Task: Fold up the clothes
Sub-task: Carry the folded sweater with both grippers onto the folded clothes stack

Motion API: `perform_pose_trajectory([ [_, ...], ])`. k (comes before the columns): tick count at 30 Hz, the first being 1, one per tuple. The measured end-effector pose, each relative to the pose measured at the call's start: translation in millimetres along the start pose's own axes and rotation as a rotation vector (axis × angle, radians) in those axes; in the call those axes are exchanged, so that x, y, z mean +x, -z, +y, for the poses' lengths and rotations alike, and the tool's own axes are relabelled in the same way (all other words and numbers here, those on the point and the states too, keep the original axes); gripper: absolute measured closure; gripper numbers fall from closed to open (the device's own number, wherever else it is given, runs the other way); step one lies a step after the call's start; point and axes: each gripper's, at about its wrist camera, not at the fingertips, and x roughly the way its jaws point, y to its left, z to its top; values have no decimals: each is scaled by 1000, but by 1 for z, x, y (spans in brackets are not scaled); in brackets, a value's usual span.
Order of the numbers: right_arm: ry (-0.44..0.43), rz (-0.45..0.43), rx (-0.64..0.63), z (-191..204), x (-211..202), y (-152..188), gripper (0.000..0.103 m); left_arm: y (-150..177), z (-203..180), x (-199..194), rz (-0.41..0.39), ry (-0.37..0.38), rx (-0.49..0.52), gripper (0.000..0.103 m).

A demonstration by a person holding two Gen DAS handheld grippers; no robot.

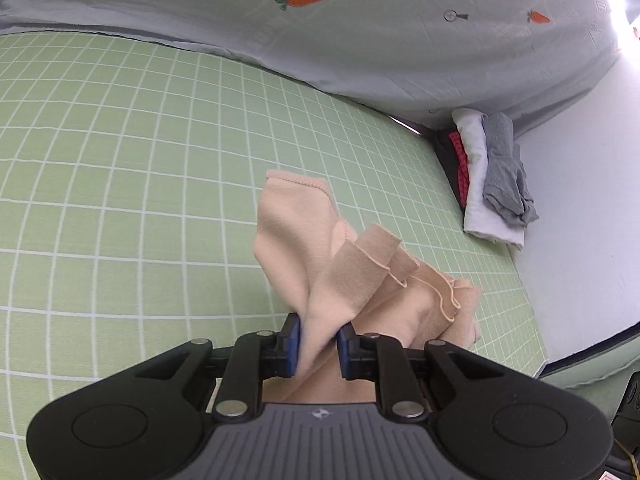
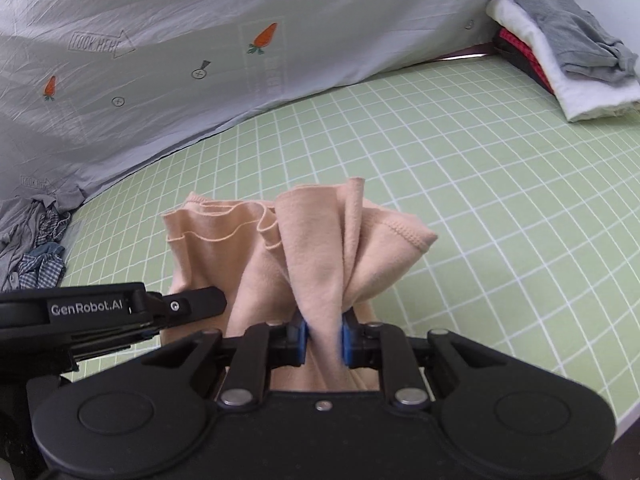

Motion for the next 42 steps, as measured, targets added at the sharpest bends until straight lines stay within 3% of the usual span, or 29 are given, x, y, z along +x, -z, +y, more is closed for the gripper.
perform_pose_trajectory([
  [5, -24, -5, 67, -82, 0, -11, 86, 10, -75, 46, -22, -13, 61, 84],
  [8, -54, 2, 63, -142, 5, -30, 87, 21, -139, 90, -45, -36, 56, 84],
  [13, -51, -11, 30, -241, 0, -77, 87, 38, -257, 166, -5, -17, 81, 85],
  [16, -29, -46, 42, -295, -9, -107, 88, 29, -317, 203, 26, 4, 105, 87],
  [23, 24, -126, 71, -421, -29, -176, 88, -18, -416, 265, 8, 113, 165, 89],
  [26, 14, -185, 79, -449, -31, -221, 88, -49, -448, 282, -27, 161, 170, 89],
  [32, -31, -324, 43, -485, -32, -324, 88, -147, -481, 297, -170, 258, 137, 90],
  [35, -55, -405, -8, -489, -20, -383, 88, -203, -486, 315, -249, 261, 132, 90],
  [39, -49, -463, -2, -500, 37, -443, 85, -268, -473, 370, -319, 120, 126, 97],
  [41, -23, -446, 28, -506, 82, -465, 81, -291, -454, 411, -287, 34, 78, 97],
  [42, -10, -438, 43, -509, 104, -476, 81, -298, -444, 429, -264, 25, 51, 96],
])
